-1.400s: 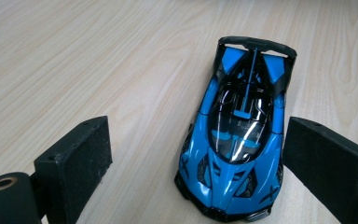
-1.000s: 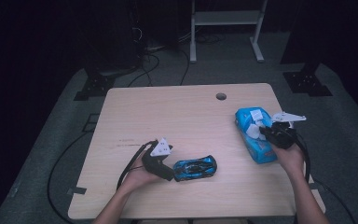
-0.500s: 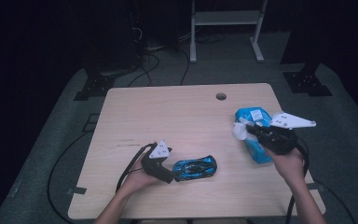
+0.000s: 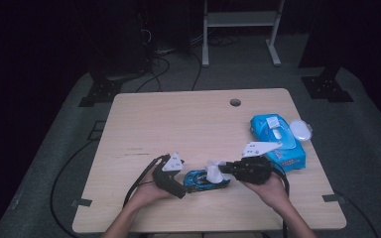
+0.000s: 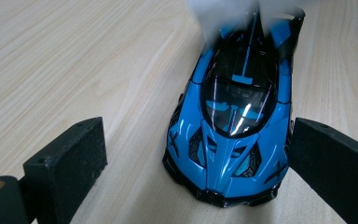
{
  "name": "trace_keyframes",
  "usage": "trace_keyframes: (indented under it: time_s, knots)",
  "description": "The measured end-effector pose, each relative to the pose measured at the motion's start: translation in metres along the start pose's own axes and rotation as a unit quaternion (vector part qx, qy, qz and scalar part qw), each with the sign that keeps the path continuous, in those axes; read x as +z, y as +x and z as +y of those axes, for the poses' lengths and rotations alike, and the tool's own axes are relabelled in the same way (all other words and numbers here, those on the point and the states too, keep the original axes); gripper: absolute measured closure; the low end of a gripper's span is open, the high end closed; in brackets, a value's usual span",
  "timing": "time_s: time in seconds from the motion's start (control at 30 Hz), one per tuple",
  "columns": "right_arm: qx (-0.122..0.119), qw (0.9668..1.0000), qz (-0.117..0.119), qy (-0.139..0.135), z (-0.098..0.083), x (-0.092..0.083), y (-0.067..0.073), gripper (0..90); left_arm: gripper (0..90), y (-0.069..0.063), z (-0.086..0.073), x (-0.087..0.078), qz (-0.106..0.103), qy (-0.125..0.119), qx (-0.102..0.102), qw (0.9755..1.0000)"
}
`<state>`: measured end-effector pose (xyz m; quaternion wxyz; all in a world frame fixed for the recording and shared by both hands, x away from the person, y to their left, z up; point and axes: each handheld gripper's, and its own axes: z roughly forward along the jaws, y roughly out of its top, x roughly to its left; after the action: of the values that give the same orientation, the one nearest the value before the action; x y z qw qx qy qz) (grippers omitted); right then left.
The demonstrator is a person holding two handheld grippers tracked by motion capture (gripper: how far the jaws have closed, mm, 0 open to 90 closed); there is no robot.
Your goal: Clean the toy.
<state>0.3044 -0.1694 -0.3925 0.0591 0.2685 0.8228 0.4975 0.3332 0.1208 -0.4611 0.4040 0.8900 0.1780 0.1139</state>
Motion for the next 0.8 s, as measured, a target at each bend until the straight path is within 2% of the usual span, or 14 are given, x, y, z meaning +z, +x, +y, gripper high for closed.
trace_keyframes:
  time_s: [0.07, 0.13, 0.2, 0.3, 0.33, 0.43, 0.47, 0.5, 0.53, 0.57, 0.6, 0.8]
  knots:
    - [0.000, 0.9994, 0.007, 0.034, -0.005, 0.014, -0.003, 82.8, 4.0, -0.001, 0.000, 0.003, -0.004, 0.000, -0.002, 1.0000]
    - [0.004, 0.9992, 0.005, 0.040, -0.006, 0.017, -0.005, 82.7, 3.6, -0.001, 0.000, 0.004, -0.007, -0.004, -0.004, 1.0000]
    - [-0.006, 0.9978, -0.015, 0.064, -0.009, 0.026, -0.010, 81.9, 3.6, -0.001, 0.001, 0.005, -0.012, -0.001, -0.001, 0.9999]
    - [-0.012, 0.9965, -0.025, 0.079, -0.010, 0.032, -0.012, 80.2, 3.6, -0.002, 0.000, 0.008, -0.017, 0.006, 0.003, 0.9998]
    - [-0.019, 0.9946, -0.034, 0.096, -0.011, 0.039, -0.014, 76.2, 3.6, -0.003, 0.000, 0.009, -0.019, 0.008, 0.003, 0.9998]
    - [-0.016, 0.9941, -0.029, 0.104, -0.013, 0.045, -0.015, 71.7, 3.7, -0.004, 0.000, 0.011, -0.021, 0.018, 0.010, 0.9996]
    - [-0.021, 0.9935, -0.029, 0.108, -0.014, 0.050, -0.014, 66.5, 4.5, -0.004, 0.000, 0.013, -0.028, 0.026, 0.013, 0.9992]
    - [-0.021, 0.9935, -0.029, 0.108, -0.014, 0.050, -0.014, 66.5, 6.4, -0.004, 0.000, 0.013, -0.028, 0.026, 0.013, 0.9992]
    - [-0.028, 0.9927, -0.033, 0.113, -0.012, 0.054, -0.012, 61.2, 6.8, -0.004, -0.001, 0.014, -0.032, 0.033, 0.014, 0.9989]
    - [-0.028, 0.9927, -0.033, 0.113, -0.012, 0.054, -0.012, 61.2, 7.3, -0.004, -0.001, 0.014, -0.032, 0.033, 0.014, 0.9989]
    - [-0.036, 0.9917, -0.033, 0.119, -0.011, 0.058, -0.010, 56.1, 9.9, -0.003, -0.001, 0.015, -0.036, 0.036, 0.013, 0.9986]
    - [-0.052, 0.9910, -0.032, 0.119, -0.010, 0.069, -0.005, 49.9, 17.1, -0.005, -0.002, 0.017, -0.051, 0.038, 0.018, 0.9978]
